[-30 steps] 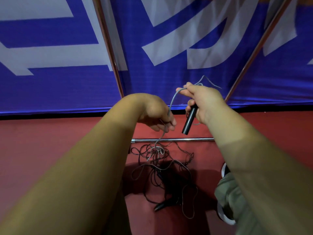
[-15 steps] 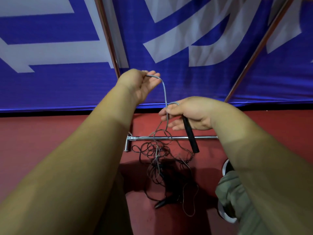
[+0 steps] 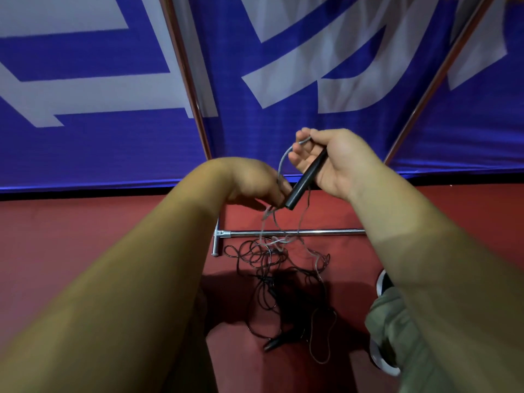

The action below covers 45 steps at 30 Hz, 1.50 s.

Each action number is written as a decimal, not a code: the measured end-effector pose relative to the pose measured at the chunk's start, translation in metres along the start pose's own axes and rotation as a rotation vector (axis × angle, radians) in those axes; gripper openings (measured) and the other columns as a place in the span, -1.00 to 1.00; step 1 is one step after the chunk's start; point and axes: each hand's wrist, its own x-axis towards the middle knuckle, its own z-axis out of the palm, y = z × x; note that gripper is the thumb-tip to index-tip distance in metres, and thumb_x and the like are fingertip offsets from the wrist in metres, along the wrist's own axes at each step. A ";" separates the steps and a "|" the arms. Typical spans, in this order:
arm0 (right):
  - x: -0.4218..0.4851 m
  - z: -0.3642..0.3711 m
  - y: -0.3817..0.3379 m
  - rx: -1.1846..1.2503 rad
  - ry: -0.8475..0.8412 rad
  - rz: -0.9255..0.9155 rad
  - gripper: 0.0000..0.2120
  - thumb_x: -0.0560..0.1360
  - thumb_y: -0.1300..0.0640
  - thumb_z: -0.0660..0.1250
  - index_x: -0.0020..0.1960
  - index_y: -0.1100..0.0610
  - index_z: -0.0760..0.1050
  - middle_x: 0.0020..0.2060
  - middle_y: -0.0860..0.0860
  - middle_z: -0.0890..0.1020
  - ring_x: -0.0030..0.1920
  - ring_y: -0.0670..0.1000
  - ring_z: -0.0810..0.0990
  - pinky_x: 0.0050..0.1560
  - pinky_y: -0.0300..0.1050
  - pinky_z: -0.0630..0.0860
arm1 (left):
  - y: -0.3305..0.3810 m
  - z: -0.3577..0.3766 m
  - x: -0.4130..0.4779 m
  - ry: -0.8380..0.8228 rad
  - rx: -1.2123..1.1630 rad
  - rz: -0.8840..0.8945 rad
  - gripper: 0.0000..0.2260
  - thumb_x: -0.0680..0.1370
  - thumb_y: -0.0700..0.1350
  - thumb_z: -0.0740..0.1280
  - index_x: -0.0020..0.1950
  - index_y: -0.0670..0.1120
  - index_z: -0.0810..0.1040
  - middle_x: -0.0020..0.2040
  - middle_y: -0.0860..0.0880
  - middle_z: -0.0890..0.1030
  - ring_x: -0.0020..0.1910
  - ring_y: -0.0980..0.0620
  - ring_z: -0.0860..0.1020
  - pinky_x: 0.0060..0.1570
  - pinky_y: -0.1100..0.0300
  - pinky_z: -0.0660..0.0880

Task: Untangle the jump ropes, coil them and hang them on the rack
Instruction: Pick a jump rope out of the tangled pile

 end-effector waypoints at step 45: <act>-0.007 0.005 0.000 0.069 -0.004 -0.002 -0.84 0.77 0.22 0.09 0.13 0.22 0.42 -0.12 0.19 0.77 -0.12 0.25 0.80 -0.18 0.06 0.75 | -0.001 -0.008 -0.015 -0.179 -0.038 -0.060 -0.69 0.67 -0.34 0.21 0.31 -0.10 0.64 0.29 -0.02 0.70 0.37 0.04 0.60 0.45 -0.01 0.44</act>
